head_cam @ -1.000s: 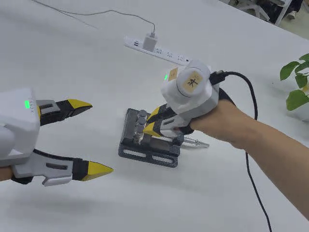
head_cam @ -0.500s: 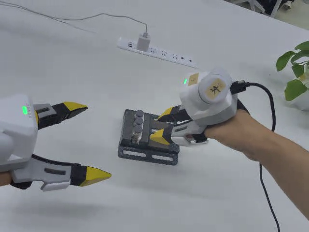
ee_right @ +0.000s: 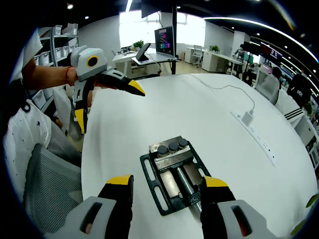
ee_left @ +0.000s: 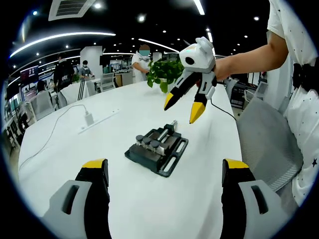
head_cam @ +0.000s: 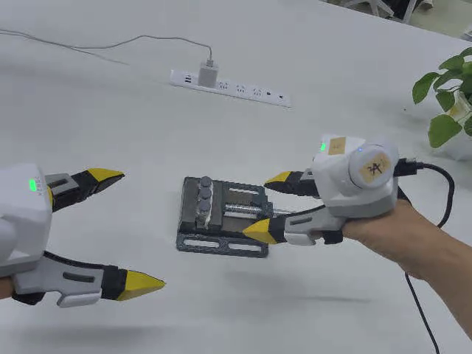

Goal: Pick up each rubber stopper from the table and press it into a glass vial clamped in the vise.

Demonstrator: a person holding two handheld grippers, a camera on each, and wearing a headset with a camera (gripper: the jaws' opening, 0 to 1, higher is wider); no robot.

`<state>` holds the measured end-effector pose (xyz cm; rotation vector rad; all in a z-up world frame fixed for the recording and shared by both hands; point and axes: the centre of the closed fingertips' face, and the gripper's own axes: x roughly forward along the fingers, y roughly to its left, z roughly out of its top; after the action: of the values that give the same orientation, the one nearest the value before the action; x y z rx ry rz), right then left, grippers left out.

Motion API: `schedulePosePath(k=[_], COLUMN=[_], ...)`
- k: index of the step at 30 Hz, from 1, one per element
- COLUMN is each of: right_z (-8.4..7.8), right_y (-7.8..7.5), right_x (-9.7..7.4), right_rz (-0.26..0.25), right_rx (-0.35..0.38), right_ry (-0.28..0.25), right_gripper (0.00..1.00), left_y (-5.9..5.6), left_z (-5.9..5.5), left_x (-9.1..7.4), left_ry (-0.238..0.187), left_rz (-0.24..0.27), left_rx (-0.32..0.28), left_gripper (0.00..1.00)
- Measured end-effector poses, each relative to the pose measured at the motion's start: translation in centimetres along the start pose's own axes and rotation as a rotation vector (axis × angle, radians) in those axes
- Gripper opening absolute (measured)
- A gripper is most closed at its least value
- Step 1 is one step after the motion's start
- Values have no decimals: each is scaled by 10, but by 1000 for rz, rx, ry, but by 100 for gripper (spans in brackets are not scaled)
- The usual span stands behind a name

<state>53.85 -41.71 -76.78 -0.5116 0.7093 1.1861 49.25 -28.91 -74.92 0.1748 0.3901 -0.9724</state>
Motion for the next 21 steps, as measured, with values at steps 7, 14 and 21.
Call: schedulePosePath(k=[7, 14, 21], right_z=[-9, -24, -37], right_y=[2, 9, 12], right_x=[-5, -8, -10], right_rz=[-10, -14, -11], right_rx=[17, 13, 13], right_ry=[-68, -103, -105], right_gripper=[64, 78, 86], left_y=[2, 3, 0], left_z=[-6, -10, -11], left_x=[4, 5, 9], left_ry=[17, 39, 47], left_rz=[-1, -6, -19], left_rx=[2, 8, 12], left_gripper=[97, 99, 99])
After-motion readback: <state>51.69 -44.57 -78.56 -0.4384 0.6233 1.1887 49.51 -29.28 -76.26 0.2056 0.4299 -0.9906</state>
